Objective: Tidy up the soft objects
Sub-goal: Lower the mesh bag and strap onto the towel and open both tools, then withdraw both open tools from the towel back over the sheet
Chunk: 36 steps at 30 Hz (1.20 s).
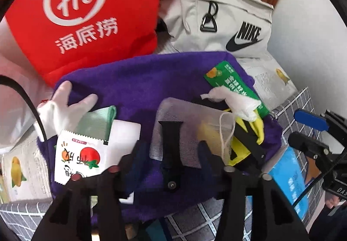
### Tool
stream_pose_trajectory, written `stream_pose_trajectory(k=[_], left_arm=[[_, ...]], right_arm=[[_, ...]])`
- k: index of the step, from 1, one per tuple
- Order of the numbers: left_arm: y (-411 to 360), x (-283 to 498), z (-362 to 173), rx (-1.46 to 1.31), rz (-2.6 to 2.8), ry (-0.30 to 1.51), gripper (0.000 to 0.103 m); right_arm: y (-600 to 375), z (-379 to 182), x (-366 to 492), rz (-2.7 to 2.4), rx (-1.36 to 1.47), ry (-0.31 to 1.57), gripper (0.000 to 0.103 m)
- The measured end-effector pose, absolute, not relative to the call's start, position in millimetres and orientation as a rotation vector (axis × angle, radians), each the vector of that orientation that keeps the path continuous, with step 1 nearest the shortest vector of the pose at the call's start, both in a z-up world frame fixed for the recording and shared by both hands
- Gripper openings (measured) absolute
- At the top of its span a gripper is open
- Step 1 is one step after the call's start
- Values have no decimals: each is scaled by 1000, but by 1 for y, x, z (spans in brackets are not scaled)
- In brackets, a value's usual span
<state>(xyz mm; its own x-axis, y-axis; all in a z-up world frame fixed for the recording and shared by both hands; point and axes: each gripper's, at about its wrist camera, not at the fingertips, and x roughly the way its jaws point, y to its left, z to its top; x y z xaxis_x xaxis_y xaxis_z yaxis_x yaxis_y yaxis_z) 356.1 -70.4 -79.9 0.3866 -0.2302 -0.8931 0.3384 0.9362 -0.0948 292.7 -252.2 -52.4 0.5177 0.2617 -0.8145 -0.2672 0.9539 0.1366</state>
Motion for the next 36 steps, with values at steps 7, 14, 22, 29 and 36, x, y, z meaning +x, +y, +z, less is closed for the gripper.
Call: stream_pose_trajectory(k=[7, 14, 22, 29, 36], left_arm=[[-64, 325, -44, 150, -294, 1058, 67], [-46, 266, -7, 143, -229, 977, 87], [-35, 181, 18, 132, -148, 874, 92], [-33, 119, 30, 103, -101, 827, 92], [-28, 79, 37, 37, -90, 806, 92]], right_arm=[[-249, -35, 271, 305, 10, 952, 56], [-236, -10, 229, 293, 17, 917, 83], [-222, 5, 171, 272, 20, 899, 92], [-216, 20, 127, 276, 26, 883, 97], [-217, 37, 94, 243, 11, 866, 98]])
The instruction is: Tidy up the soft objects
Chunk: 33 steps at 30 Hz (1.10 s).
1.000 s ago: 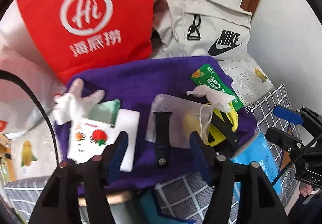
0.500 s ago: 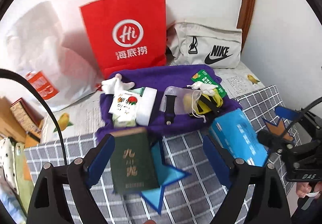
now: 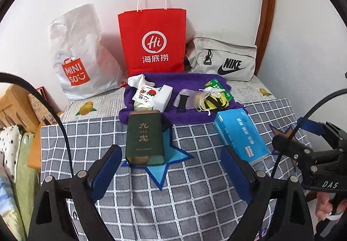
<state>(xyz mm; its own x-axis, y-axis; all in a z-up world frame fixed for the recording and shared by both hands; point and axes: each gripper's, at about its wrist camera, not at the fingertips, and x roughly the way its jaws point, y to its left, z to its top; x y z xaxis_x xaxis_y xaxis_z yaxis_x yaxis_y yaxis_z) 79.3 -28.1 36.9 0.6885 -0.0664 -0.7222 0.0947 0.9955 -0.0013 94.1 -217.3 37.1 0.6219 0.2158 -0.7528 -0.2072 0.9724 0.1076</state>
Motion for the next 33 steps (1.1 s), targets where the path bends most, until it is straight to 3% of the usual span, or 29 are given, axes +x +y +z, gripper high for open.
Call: stream_pose_trajectory(k=[33], left_arm=[[-38, 41, 43, 14, -59, 780, 92]], right_arm=[[-210, 43, 59, 245, 1, 861, 98]])
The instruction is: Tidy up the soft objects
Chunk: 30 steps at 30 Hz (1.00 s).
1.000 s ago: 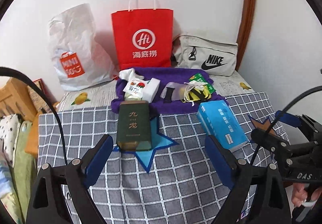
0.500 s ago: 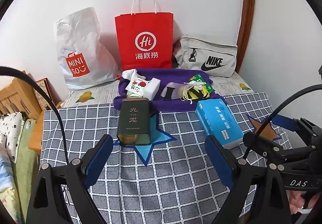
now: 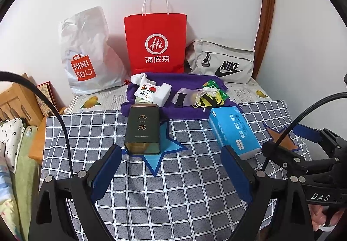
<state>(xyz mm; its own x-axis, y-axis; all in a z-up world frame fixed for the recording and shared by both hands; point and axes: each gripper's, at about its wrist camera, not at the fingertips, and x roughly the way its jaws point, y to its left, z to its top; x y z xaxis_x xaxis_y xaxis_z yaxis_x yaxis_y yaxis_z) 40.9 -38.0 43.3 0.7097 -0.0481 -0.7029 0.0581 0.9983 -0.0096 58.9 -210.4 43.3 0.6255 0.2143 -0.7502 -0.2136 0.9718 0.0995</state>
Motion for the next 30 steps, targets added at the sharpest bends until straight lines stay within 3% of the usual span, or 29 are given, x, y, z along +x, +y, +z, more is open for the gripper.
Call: stream_pose_trajectory(k=[30], left_arm=[[-38, 40, 41, 5, -71, 781, 92]], right_arm=[[-214, 43, 59, 223, -2, 866, 98]])
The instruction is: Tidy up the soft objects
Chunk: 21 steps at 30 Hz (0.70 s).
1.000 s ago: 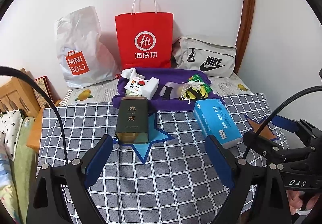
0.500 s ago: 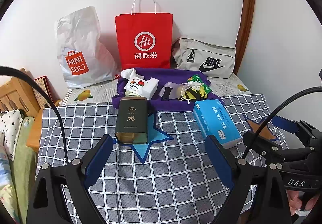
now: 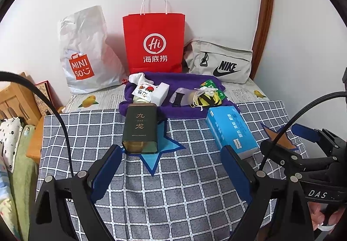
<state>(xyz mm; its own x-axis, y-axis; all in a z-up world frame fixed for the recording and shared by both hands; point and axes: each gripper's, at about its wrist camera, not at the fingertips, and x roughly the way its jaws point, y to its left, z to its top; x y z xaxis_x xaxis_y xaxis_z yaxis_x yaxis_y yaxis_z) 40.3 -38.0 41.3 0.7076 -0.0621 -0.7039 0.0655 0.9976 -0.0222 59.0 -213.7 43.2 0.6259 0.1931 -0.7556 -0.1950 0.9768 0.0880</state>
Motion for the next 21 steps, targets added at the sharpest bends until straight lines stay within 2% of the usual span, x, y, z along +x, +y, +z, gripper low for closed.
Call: stream_pose_trajectory(k=[21], left_arm=[[-34, 40, 39, 3, -66, 794, 92]], right_arm=[[-210, 44, 56, 230, -9, 869, 98]])
